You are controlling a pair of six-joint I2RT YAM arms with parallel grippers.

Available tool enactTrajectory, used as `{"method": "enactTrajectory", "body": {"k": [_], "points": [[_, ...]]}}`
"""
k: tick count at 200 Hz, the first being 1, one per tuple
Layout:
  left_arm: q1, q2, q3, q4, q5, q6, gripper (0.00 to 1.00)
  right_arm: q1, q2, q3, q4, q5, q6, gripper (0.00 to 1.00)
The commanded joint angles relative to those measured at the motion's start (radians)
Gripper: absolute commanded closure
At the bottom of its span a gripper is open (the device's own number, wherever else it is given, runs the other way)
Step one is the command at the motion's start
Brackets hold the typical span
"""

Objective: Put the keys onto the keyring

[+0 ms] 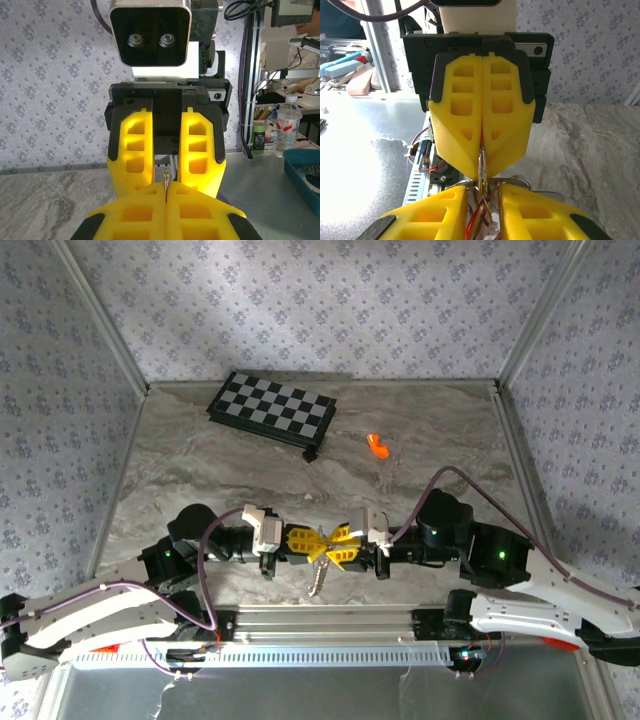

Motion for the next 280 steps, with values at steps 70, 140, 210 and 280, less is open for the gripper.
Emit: {"method": "enactTrajectory", "body": {"k": [70,140,210,280], "points": [[-0.006,-0.015,0.004,0.051,-0.007,-0.011,1.0,0.002,-0.034,-0.027,0.073,-0.017,0.013,0.71],[-0.006,-0.009,0.009,0.027,-0.01,-0.006,1.0,-0.004,-0.041,-0.047,0.092,-0.016,0.009,0.97],[-0.006,-0.023,0.082,-0.305,-0.179,0.13,0.77,-0.007,-0.013,0.043,-0.118,0.184,-0.062,1.0],[-0.006,-0.011,0.13,-0.448,-0.255,0.182,0.7,-0.007,0.159,0.235,-0.406,0.215,-0.143,1.0]]}}
